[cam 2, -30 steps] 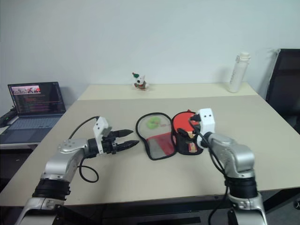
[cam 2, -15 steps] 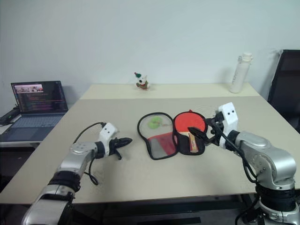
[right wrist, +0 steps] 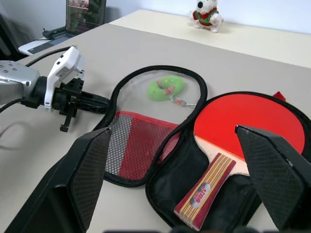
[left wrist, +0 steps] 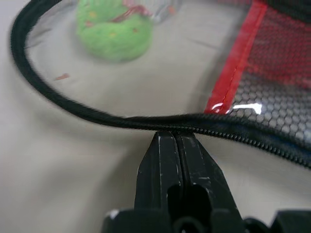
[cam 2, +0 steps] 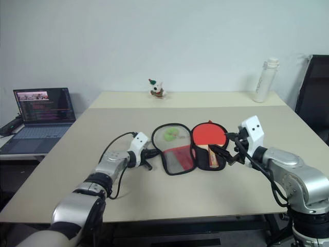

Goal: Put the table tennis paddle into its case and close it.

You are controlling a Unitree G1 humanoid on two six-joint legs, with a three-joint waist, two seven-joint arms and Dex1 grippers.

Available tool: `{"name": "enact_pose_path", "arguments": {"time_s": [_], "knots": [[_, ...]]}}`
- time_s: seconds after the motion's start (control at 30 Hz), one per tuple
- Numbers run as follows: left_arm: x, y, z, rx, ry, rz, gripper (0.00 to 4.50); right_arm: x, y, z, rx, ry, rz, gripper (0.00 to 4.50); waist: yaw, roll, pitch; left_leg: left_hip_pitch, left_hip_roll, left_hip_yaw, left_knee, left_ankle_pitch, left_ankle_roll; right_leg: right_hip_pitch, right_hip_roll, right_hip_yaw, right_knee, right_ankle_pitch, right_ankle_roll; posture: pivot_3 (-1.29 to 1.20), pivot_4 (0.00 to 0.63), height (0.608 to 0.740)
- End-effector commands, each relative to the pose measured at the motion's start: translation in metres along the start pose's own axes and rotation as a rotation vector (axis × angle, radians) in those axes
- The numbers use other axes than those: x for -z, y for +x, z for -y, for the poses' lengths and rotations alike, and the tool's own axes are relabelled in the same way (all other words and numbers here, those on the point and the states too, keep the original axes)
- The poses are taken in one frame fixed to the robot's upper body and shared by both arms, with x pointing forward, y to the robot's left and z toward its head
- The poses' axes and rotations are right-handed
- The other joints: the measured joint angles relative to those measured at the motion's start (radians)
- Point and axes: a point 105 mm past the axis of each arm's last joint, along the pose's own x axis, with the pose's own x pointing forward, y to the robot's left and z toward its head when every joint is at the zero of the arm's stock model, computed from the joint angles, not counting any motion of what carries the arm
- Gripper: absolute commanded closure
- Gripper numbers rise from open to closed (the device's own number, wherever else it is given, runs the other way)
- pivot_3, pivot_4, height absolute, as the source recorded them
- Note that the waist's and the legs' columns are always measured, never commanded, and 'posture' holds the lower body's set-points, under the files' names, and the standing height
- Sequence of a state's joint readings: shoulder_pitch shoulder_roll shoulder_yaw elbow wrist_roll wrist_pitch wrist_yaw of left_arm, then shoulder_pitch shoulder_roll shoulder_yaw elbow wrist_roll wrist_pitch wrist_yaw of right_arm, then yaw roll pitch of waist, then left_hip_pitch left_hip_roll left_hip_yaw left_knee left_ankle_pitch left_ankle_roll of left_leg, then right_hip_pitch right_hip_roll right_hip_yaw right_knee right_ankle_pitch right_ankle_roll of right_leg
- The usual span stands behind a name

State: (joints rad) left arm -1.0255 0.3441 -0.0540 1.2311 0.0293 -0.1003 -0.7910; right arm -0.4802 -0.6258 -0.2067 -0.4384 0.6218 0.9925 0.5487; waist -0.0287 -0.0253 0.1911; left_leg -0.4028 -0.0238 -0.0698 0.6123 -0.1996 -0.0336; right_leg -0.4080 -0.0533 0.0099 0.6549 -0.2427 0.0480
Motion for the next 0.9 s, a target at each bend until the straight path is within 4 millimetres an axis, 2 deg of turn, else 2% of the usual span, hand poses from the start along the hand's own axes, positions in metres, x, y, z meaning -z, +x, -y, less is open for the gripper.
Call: {"name": "enact_pose_path", "arguments": {"time_s": [0.03,0.27,0.33,0.4,0.53,0.7,0.9], "knots": [[-0.065,0.011,0.013,0.091,0.097,0.171,4.46,-0.010,-0.011,-0.002,-0.010,-0.048,0.040,0.00,0.004,-0.003,0.002,0.000,0.000,0.000,0.000,0.000,0.000,0.000,0.000,-0.001,0.000,0.000,0.000,0.00,0.150,0.740],[-0.156,0.032,0.060,0.239,0.152,0.391,4.46,-0.003,-0.022,0.004,0.005,-0.060,-0.002,0.00,0.007,-0.004,0.002,-0.007,-0.001,-0.003,0.002,0.000,0.000,0.000,-0.001,-0.004,-0.009,0.002,0.003,0.00,0.150,0.740],[-0.189,0.034,0.079,0.284,0.155,0.482,4.46,-0.007,-0.024,0.018,0.080,-0.045,0.015,0.00,0.006,-0.005,0.003,-0.008,-0.002,-0.003,0.002,0.000,0.000,0.000,-0.001,-0.004,-0.010,0.002,0.003,0.00,0.150,0.740],[-0.204,0.033,0.091,0.321,0.167,0.527,4.46,-0.009,-0.026,0.027,0.121,-0.044,0.016,0.00,0.004,-0.005,0.003,-0.009,-0.001,-0.004,0.002,0.000,0.000,-0.001,-0.001,-0.004,-0.010,0.002,0.003,0.00,0.150,0.740],[-0.199,0.031,0.090,0.341,0.171,0.527,4.46,-0.006,-0.030,0.038,0.169,-0.028,-0.015,0.00,-0.006,-0.005,0.003,-0.007,0.000,-0.003,0.001,0.000,0.000,-0.001,0.000,-0.003,-0.008,0.002,0.003,0.00,0.150,0.740],[-0.175,0.015,0.070,0.362,0.149,0.519,4.46,0.007,-0.026,0.060,0.253,0.022,-0.075,0.00,-0.010,-0.004,0.003,-0.004,0.001,-0.002,0.001,0.000,0.000,-0.001,0.001,-0.001,-0.005,0.002,0.003,0.00,0.150,0.740],[-0.132,-0.018,0.050,0.426,0.111,0.476,4.46,0.026,0.000,0.084,0.292,0.146,-0.111,0.00,-0.010,-0.004,0.003,-0.003,0.001,0.000,0.002,0.000,0.000,-0.001,0.001,0.001,-0.005,0.004,0.000,0.00,0.150,0.740]]}}
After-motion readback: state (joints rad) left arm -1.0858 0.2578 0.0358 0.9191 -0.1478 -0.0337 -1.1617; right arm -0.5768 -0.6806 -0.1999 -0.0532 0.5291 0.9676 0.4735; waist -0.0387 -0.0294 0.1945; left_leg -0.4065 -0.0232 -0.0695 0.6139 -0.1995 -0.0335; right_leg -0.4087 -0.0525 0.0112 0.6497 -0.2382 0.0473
